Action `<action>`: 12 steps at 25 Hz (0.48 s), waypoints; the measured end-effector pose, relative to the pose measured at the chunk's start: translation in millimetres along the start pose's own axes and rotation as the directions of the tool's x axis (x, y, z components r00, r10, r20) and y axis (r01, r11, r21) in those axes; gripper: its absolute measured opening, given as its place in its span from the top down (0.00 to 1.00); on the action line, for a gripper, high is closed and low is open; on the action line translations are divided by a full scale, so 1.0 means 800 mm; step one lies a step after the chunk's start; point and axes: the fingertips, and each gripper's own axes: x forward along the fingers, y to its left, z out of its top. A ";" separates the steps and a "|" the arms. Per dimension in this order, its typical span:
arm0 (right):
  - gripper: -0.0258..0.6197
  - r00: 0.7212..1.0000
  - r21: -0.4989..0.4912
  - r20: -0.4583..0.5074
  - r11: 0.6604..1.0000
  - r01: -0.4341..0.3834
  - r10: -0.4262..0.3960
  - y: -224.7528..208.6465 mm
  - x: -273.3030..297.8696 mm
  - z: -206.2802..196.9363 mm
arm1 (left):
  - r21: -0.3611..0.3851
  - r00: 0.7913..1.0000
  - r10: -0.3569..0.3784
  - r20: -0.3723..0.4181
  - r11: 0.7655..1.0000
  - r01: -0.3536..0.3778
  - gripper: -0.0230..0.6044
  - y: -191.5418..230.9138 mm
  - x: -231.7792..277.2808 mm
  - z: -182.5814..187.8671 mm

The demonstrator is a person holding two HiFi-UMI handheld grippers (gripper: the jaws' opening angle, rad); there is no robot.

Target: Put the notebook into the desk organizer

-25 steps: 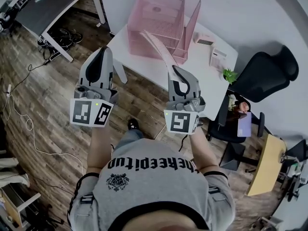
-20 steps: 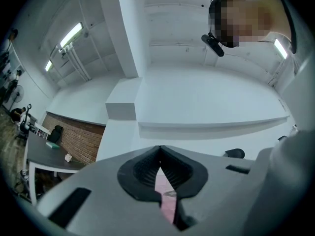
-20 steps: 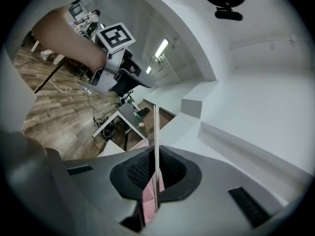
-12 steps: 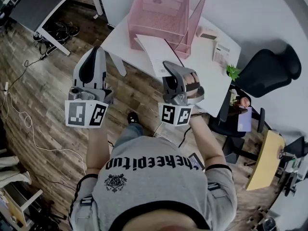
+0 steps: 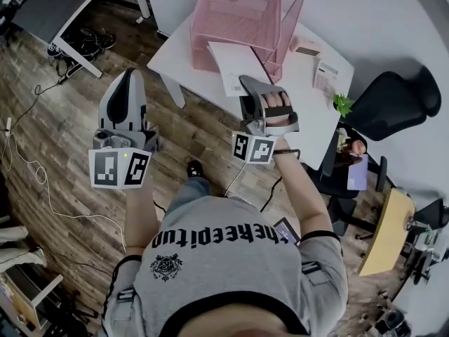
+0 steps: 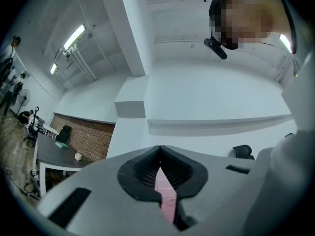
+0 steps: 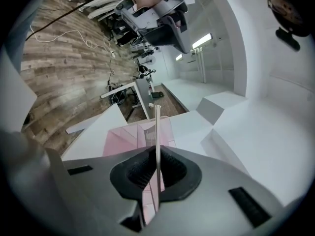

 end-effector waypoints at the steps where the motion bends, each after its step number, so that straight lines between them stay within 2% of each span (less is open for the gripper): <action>1: 0.95 1.000 -0.008 -0.010 1.000 -0.009 0.009 0.003 0.004 -0.001 | 0.001 1.000 0.003 0.000 1.000 -0.003 0.96 0.002 -0.001 0.001; 6: 0.95 0.997 -0.023 -0.052 0.998 -0.057 0.056 0.022 0.023 -0.008 | 0.005 1.000 0.015 -0.001 1.000 -0.015 0.96 0.014 -0.003 0.001; 12: 0.95 0.987 0.005 -0.093 0.991 -0.131 0.131 0.043 0.045 -0.013 | 0.008 1.000 0.024 -0.008 1.000 -0.024 0.96 0.027 -0.004 -0.002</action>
